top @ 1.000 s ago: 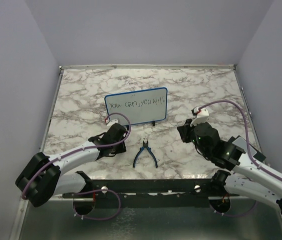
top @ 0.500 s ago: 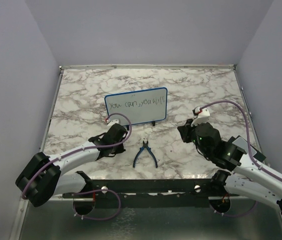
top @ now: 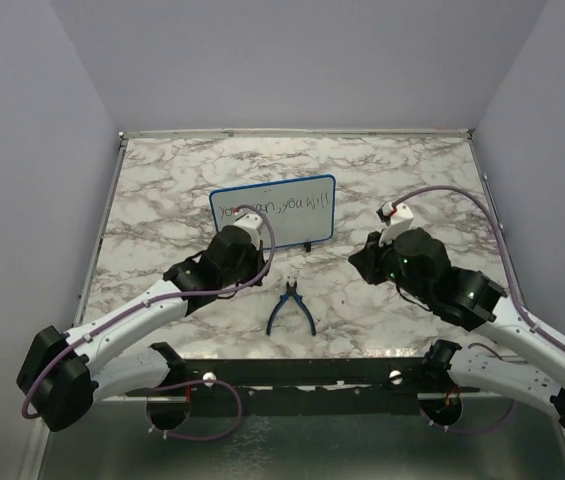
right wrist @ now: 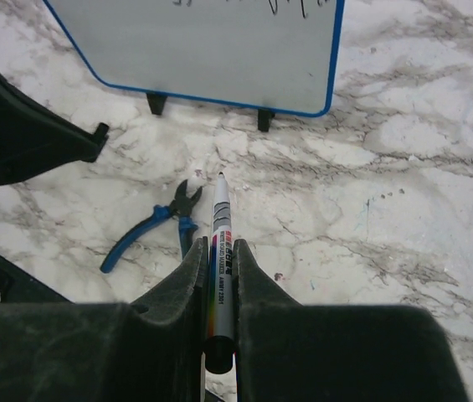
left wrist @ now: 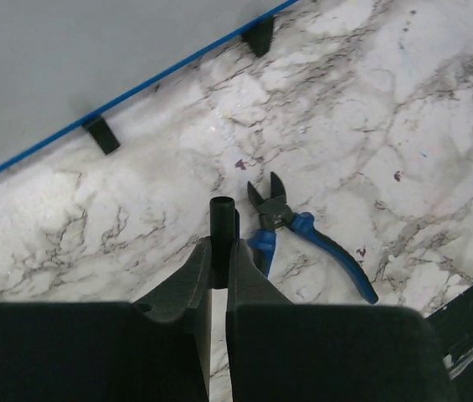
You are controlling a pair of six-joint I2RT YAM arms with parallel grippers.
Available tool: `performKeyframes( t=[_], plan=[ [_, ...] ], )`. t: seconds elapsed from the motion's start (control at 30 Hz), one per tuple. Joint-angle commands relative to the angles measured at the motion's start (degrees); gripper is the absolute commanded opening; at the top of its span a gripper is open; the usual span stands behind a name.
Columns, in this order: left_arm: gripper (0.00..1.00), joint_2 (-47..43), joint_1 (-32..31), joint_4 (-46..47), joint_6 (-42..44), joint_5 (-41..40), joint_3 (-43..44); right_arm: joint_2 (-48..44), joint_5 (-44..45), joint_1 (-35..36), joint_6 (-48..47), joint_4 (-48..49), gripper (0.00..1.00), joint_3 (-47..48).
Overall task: Write a sentence on the whiteboard
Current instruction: Pick up the pen cap from the center of the board, then close the whiteboard marker.
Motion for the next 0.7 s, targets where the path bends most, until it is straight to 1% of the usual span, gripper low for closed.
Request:
performKeyframes(
  t=[0.0,0.1,0.2,0.3,0.4,0.47,0.57,0.67],
  plan=[
    [0.0,-1.71,-2.32,1.05,13.88,9.11,2.86,-0.02,-9.43,-1.73,-2.5,-7.82,0.0,7.55],
    [0.0,-4.8,-5.09,2.47,18.68,10.05,1.94,1.55,-15.68,-3.14,-3.1,-9.29,0.01,9.75],
    [0.0,-9.75,-6.78,5.24,20.77,10.0,-0.53,3.0,-22.93,-5.99,-3.27,-9.43,0.01,10.72],
    [0.0,-13.06,-7.53,6.19,21.83,12.36,-2.02,4.49,-36.85,-12.84,-3.93,-9.04,0.01,11.2],
    [0.0,-14.25,-9.24,6.12,21.83,14.92,-2.4,6.64,-51.89,-20.95,-4.67,-8.53,0.01,10.92],
    [0.0,-14.42,-11.24,6.02,21.99,15.2,-2.49,7.55,-60.01,-24.87,-5.13,-8.6,0.01,11.01],
    [0.0,-14.64,-14.72,5.76,22.58,15.12,-2.76,9.47,-67.42,-25.77,-5.89,-10.25,0.01,11.17],
    [0.0,-14.89,-17.22,5.49,22.77,13.77,-2.93,10.4,-70.37,-25.79,-5.91,-11.42,0.01,10.51]
  ],
)
